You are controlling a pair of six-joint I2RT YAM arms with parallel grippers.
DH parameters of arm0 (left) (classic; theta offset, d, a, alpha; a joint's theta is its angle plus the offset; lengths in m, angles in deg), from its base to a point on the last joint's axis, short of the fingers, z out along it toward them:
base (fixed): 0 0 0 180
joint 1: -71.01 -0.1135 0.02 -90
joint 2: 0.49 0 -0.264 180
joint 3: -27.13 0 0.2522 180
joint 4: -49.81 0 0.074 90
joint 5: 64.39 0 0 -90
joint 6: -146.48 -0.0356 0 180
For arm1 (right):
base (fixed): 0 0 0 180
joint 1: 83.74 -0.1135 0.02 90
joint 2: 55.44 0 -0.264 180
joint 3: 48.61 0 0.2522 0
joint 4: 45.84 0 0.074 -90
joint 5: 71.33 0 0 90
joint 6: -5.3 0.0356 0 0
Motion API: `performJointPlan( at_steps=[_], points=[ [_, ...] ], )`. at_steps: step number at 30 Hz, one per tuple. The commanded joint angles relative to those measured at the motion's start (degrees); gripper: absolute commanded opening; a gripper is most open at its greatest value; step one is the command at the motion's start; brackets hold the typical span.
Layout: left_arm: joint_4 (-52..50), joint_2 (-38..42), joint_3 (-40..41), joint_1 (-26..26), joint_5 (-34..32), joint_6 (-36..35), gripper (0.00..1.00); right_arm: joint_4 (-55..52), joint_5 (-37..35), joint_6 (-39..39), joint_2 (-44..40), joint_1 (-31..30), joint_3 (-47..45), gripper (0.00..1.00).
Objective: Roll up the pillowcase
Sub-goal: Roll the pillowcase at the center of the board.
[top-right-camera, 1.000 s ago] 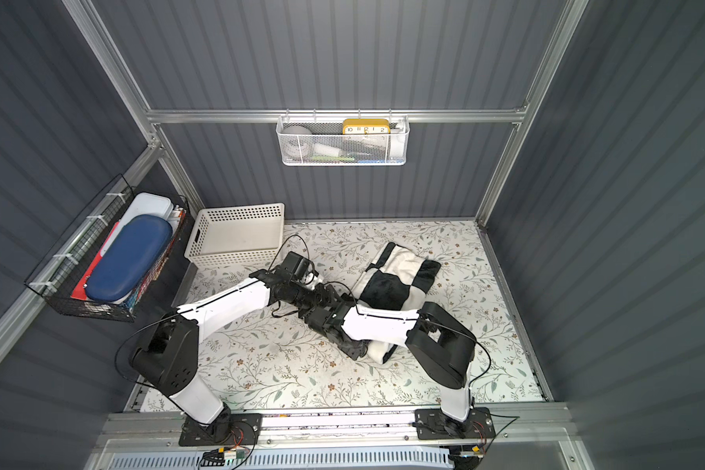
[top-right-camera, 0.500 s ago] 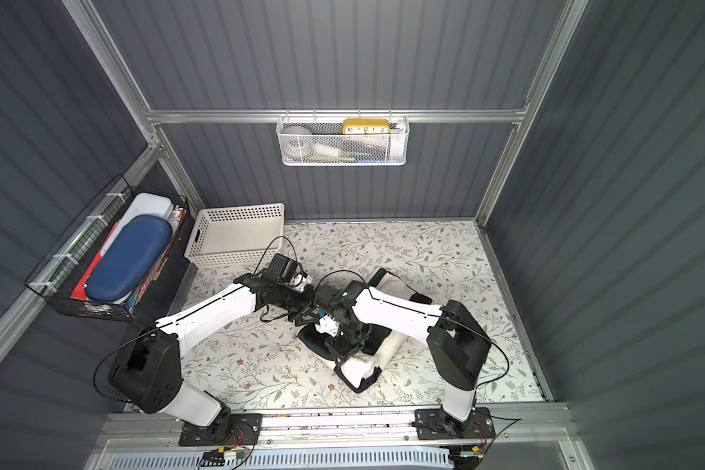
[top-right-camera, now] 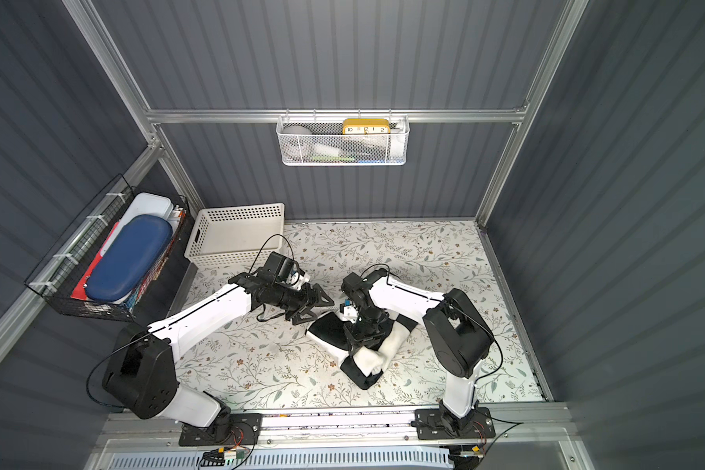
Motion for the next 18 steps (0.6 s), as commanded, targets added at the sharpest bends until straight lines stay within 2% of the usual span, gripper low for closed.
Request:
performJointPlan(
  at_steps=[1,5,8,11,13,18],
  points=[
    [-3.29,0.85,-3.24,0.15,-0.85,-1.41,0.79,0.43,-3.68,1.48,-1.13,2.26,-1.21,0.39],
    [-6.93,1.17,-6.28,0.13,-3.79,-1.44,0.79,1.23,-5.67,2.47,-3.86,4.25,-1.83,0.44],
    [-5.78,1.73,-4.75,0.13,-5.10,-2.74,0.79,0.90,-8.42,1.99,-5.29,4.97,-1.35,0.46],
    [-3.60,2.19,-2.81,0.94,-3.43,-1.98,0.79,0.16,-10.99,2.03,-5.29,5.88,-0.35,0.48],
    [-3.63,2.52,-3.13,2.02,-3.90,-1.80,0.79,-0.74,-16.52,2.07,-4.87,6.18,0.01,0.48],
    [-4.87,2.83,-4.08,3.79,-5.05,-1.43,0.78,-1.64,-24.59,2.98,-4.49,7.27,0.66,0.49]
  ],
)
